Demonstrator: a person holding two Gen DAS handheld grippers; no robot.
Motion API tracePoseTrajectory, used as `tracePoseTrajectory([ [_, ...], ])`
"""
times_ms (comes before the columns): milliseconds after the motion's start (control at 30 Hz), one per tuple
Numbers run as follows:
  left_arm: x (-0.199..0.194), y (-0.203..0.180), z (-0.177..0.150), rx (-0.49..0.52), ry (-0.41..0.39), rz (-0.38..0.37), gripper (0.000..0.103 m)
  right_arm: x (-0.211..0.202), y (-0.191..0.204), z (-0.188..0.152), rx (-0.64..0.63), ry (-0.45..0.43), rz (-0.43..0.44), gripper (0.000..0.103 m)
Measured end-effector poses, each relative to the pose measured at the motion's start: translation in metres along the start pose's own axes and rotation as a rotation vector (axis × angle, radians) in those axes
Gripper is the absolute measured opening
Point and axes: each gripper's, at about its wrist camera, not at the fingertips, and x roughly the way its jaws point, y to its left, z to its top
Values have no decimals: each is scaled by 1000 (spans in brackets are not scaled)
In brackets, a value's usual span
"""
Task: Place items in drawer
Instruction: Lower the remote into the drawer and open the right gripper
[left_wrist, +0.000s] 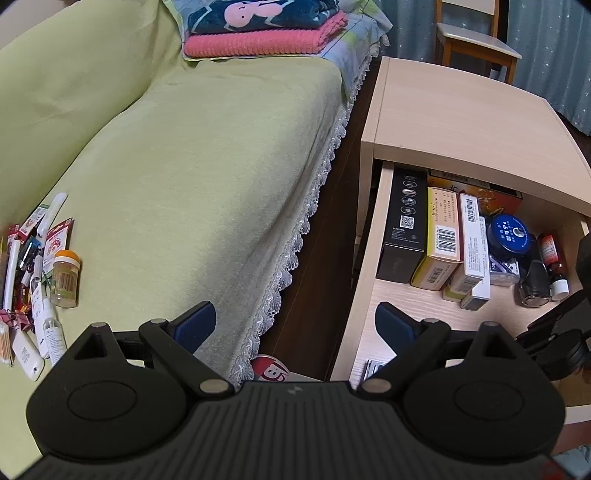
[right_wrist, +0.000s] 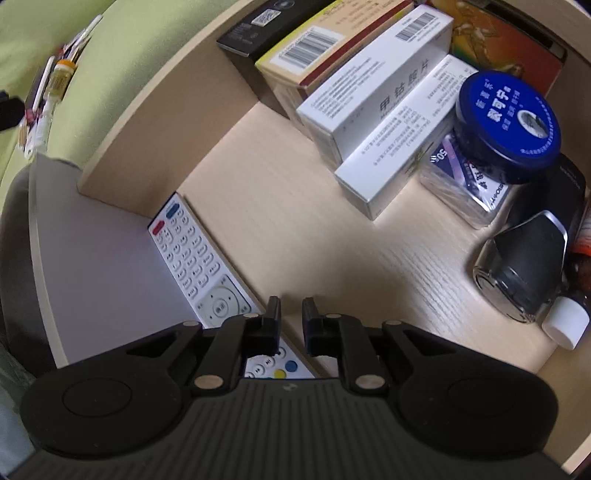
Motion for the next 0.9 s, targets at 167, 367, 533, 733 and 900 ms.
tracePoseTrajectory([
  [167,0,-1,-1,7,0,-8,94,-17,-7,-12,38,-22,-63,13],
  [367,1,-5,-2,19,5,-19,94,-29,-22,-37,90,45,-118,15],
  [533,2,-9,-1,32,6,-24,94,-23,-24,-47,39,144,-141,15],
  [733,2,-14,-1,45,9,-29,94,-13,-18,-46,-12,183,-120,15],
  [900,4,-10,-2,37,18,-17,94,-11,-15,-44,-10,169,-91,15],
])
